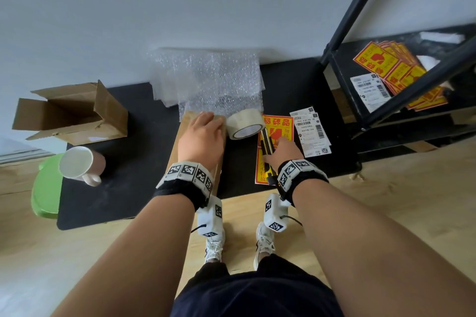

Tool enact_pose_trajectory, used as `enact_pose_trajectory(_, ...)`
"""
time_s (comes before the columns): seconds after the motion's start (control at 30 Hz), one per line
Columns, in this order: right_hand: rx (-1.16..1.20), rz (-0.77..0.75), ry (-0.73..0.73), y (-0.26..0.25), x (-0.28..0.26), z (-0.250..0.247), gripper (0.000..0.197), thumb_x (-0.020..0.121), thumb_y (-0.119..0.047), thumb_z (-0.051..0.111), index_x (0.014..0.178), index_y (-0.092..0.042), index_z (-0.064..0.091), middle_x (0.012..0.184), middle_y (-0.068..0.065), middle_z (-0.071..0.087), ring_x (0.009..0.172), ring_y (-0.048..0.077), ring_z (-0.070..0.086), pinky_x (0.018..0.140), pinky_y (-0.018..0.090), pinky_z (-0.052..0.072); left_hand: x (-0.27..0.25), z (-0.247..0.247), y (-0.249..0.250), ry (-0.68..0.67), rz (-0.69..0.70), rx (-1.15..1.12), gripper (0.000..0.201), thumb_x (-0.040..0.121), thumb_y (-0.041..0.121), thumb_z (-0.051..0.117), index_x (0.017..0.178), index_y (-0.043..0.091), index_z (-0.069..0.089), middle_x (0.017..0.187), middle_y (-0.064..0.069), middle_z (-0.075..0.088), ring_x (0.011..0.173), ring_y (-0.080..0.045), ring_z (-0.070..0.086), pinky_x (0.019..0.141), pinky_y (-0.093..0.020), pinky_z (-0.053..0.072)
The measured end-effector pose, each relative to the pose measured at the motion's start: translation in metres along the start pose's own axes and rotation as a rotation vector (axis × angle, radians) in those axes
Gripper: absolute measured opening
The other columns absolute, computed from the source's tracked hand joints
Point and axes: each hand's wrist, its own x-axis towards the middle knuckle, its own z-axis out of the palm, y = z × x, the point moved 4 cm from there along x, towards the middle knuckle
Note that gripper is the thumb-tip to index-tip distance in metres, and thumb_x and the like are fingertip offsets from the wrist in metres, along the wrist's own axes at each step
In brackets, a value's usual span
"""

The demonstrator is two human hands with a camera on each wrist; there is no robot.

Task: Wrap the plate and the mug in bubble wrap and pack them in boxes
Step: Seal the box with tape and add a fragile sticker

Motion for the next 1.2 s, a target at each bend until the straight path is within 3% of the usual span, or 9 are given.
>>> enact_pose_trajectory(0.1, -0.058, 0.004, -0.034, -0.003, 0.0, 0.01, 0.058, 0.081, -0.029, 0.076, 0.127, -0.013, 0.045, 0.121, 0.01, 0.058, 0.107, 0.03, 0.061, 0.087, 0.042, 0.054, -0.001, -0.004, 0.004, 0.034, 0.052, -0.013, 0.036, 0.088, 0.022, 0.043, 0.099, 0.009, 0.075, 0.105, -0.011, 0.069, 0.093, -0.033, 0.065, 0.068, -0.037, 0.052)
enact_pose_trajectory(0.33, -0.095, 0.057, -0.076, -0.001, -0.002, 0.018, 0.056, 0.083, -0.018, 0.074, 0.129, -0.008, 0.044, 0.121, 0.012, 0.058, 0.108, 0.03, 0.062, 0.086, 0.037, 0.054, 0.0, -0.007, 0.002, -0.017, 0.018, 0.028, 0.022, 0.086, 0.007, 0.06, 0.102, 0.012, 0.075, 0.111, -0.009, 0.068, 0.098, -0.031, 0.063, 0.071, -0.032, 0.047)
enact_pose_trajectory(0.47, -0.113, 0.036, -0.067, -0.008, -0.007, 0.009, 0.027, 0.094, -0.018, 0.059, 0.117, -0.005, 0.053, 0.106, 0.011, 0.062, 0.09, 0.026, 0.062, 0.071, 0.032, 0.05, 0.002, -0.01, 0.002, -0.114, -0.027, 0.04, 0.027, 0.094, 0.012, 0.054, 0.115, 0.014, 0.071, 0.125, -0.006, 0.062, 0.115, -0.027, 0.055, 0.084, -0.033, 0.045)
enact_pose_trajectory(0.63, 0.234, 0.139, 0.058, -0.016, -0.009, -0.017, 0.037, 0.092, -0.012, 0.052, 0.128, -0.006, 0.042, 0.076, 0.006, 0.05, 0.075, 0.025, 0.056, 0.062, 0.035, 0.043, 0.001, -0.012, 0.003, -0.181, -0.02, 0.069, 0.031, 0.097, 0.017, 0.048, 0.123, 0.016, 0.066, 0.132, -0.005, 0.057, 0.122, -0.025, 0.049, 0.092, -0.034, 0.042)
enact_pose_trajectory(0.8, 0.318, -0.083, 0.16, -0.04, -0.023, -0.047, 0.038, 0.091, -0.03, 0.052, 0.127, -0.022, 0.043, 0.079, -0.002, 0.056, 0.065, 0.016, 0.056, 0.054, 0.03, 0.041, 0.006, -0.009, 0.0, -0.219, -0.04, 0.072, 0.028, 0.096, 0.016, 0.049, 0.114, 0.014, 0.07, 0.128, -0.007, 0.059, 0.118, -0.028, 0.052, 0.094, -0.034, 0.042)
enact_pose_trajectory(0.9, 0.319, -0.195, 0.093, -0.058, -0.035, -0.054, 0.041, 0.092, -0.043, 0.049, 0.13, -0.029, 0.049, 0.082, -0.003, 0.061, 0.062, 0.019, 0.064, 0.055, 0.029, 0.053, 0.006, -0.011, 0.002, -0.219, -0.052, 0.037, 0.025, 0.094, 0.013, 0.054, 0.11, 0.01, 0.072, 0.122, -0.01, 0.062, 0.114, -0.03, 0.055, 0.093, -0.035, 0.042)
enact_pose_trajectory(1.0, 0.367, -0.205, -0.046, -0.069, -0.042, -0.045, 0.042, 0.095, -0.039, 0.047, 0.136, -0.027, 0.049, 0.07, 0.005, 0.062, 0.041, 0.017, 0.057, 0.037, 0.02, 0.04, 0.007, -0.015, 0.003, -0.259, -0.056, 0.042, 0.027, 0.096, 0.016, 0.05, 0.113, 0.01, 0.07, 0.125, -0.01, 0.06, 0.118, -0.029, 0.052, 0.097, -0.034, 0.039)
enact_pose_trajectory(1.07, 0.356, -0.171, -0.093, -0.072, -0.046, -0.038, 0.04, 0.097, -0.036, 0.046, 0.134, -0.023, 0.05, 0.069, 0.007, 0.06, 0.043, 0.019, 0.057, 0.039, 0.023, 0.044, 0.007, -0.017, 0.003, -0.292, -0.06, 0.06, 0.029, 0.098, 0.018, 0.048, 0.116, 0.011, 0.069, 0.129, -0.008, 0.058, 0.12, -0.026, 0.05, 0.099, -0.032, 0.037)
enact_pose_trajectory(1.2, 0.35, -0.124, -0.127, -0.07, -0.051, -0.029, 0.043, 0.096, -0.029, 0.047, 0.138, -0.019, 0.046, 0.074, 0.011, 0.061, 0.055, 0.024, 0.058, 0.061, 0.038, 0.056, 0.009, -0.017, 0.003, -0.316, -0.075, 0.057, 0.029, 0.098, 0.016, 0.047, 0.117, 0.01, 0.068, 0.13, -0.009, 0.057, 0.12, -0.027, 0.05, 0.1, -0.032, 0.036)
